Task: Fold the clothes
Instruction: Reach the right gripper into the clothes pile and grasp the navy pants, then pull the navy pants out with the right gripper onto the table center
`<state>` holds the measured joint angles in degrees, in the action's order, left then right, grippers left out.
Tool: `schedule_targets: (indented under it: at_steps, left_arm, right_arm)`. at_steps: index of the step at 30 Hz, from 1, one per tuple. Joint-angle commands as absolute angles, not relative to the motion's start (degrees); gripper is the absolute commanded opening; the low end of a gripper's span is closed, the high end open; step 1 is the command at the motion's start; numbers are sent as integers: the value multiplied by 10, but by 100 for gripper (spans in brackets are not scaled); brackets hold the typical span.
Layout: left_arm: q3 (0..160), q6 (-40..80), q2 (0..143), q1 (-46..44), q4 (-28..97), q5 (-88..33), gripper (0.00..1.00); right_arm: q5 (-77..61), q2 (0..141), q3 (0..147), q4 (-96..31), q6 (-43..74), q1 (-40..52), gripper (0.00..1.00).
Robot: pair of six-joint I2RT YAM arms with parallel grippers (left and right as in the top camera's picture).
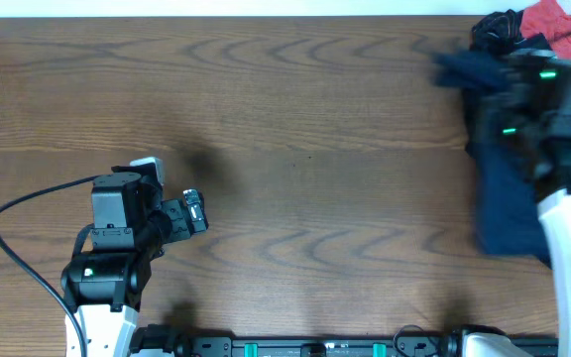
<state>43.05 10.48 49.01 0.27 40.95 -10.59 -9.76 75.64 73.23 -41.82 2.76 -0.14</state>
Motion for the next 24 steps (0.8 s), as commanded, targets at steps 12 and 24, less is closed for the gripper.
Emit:
schedule_targets:
  at_steps: [12,24]
  left_arm:
    - [443,97,490,5,412,-112,98]
    - [443,104,490,5,406,-112,98]
  right_arm:
    - [-68,904,719,-382,41,273,52]
    - [220,879,717,-545,251,140,65]
